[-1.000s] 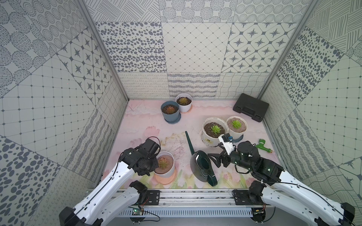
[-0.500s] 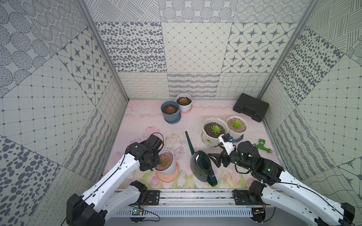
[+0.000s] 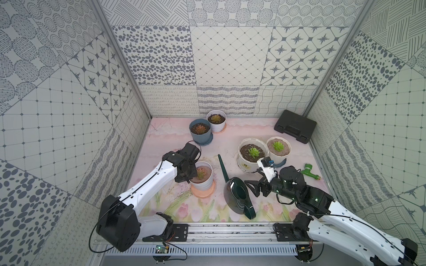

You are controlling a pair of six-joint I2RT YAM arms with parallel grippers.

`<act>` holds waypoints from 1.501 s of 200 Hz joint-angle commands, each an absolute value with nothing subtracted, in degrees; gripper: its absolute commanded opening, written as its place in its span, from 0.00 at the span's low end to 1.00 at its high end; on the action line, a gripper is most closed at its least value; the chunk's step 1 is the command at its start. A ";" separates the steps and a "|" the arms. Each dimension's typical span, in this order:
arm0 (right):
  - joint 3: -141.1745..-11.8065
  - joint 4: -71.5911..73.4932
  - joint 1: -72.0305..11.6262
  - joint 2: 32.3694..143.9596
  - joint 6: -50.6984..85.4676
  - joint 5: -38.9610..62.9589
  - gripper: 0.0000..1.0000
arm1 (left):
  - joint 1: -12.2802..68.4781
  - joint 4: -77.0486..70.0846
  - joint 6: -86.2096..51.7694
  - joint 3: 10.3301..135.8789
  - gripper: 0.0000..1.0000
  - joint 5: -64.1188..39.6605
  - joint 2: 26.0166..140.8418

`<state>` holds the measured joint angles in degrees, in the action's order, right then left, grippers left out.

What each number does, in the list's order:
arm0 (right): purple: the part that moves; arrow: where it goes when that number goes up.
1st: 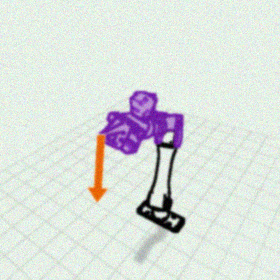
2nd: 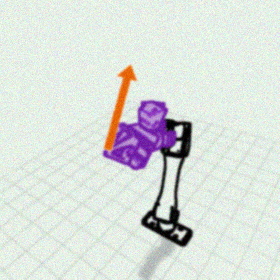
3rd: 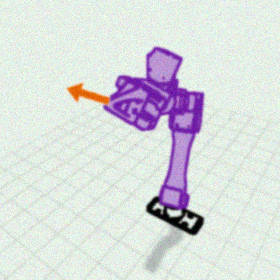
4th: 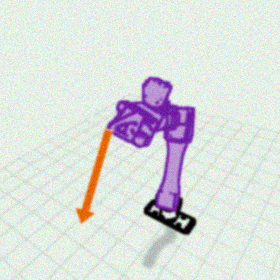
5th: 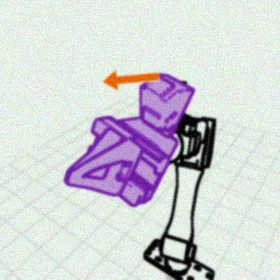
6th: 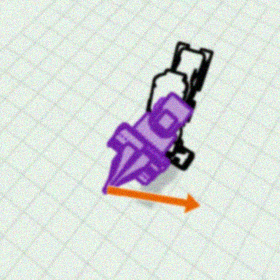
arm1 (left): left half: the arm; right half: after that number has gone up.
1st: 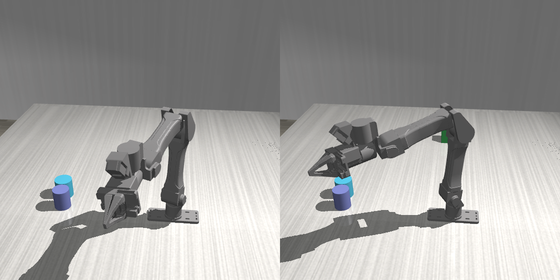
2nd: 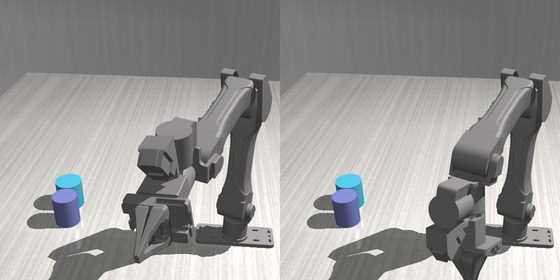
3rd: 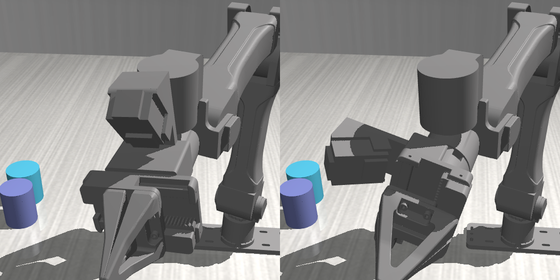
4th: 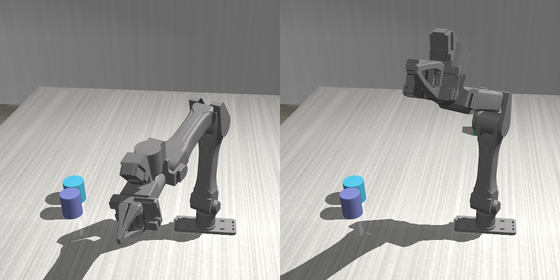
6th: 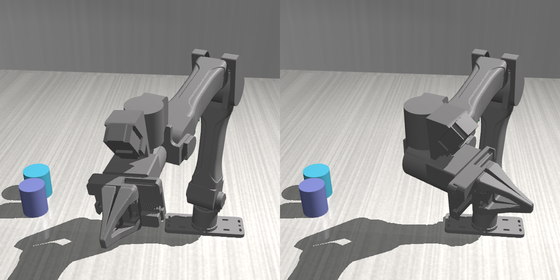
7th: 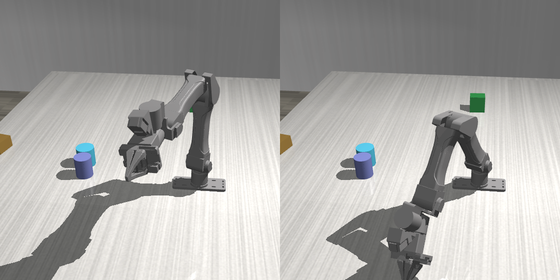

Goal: Water the succulent around the soil edge
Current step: Move the pot to the center of the board.

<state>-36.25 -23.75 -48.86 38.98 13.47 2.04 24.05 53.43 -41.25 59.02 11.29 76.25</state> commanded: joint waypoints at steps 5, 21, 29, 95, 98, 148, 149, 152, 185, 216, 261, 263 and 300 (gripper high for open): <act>-35.67 -21.28 -49.11 38.63 13.70 1.32 0.98 | 21.21 43.67 -34.16 63.91 0.00 19.62 83.41; -35.67 -21.30 -49.05 38.64 13.71 1.06 0.98 | 19.23 42.14 -33.61 66.20 0.00 17.45 86.12; -35.66 -21.30 -49.05 38.76 13.67 0.89 0.98 | 19.01 41.58 -33.10 67.34 0.00 17.16 87.45; -35.86 -21.27 -49.04 39.96 13.39 -0.11 0.98 | 18.58 39.99 -30.86 80.10 0.00 9.33 100.97; -35.83 -21.30 -49.04 40.03 13.35 -0.13 0.98 | 18.63 39.99 -30.78 80.81 0.00 8.65 101.64; -35.93 -21.52 -49.05 40.21 13.18 -1.22 0.98 | 21.56 41.73 -28.06 91.52 0.00 4.67 108.75; -35.94 -21.53 -49.04 40.19 13.10 -1.27 0.98 | 21.59 41.78 -28.05 91.73 0.00 4.49 108.82; -35.95 -21.48 -49.11 40.18 13.11 -1.24 0.98 | 21.77 41.98 -28.04 92.19 0.00 4.03 109.08; -36.10 -21.54 -49.02 40.60 12.99 -1.98 0.97 | 24.22 45.18 -26.99 97.10 0.00 0.90 111.46; -36.10 -21.65 -49.05 40.69 12.92 -2.37 0.98 | 26.09 48.31 -26.88 98.46 0.00 -0.35 112.15; -36.10 -21.85 -49.11 40.54 12.90 -2.81 0.98 | 27.15 57.28 -23.55 101.95 0.00 4.79 111.28; -36.10 -21.83 -49.02 40.57 12.92 -2.81 0.98 | 27.22 57.89 -23.27 102.37 0.00 5.33 111.38; -36.07 -21.80 -49.07 40.46 12.85 -2.78 0.98 | 27.29 60.28 -20.13 104.85 0.00 11.21 109.76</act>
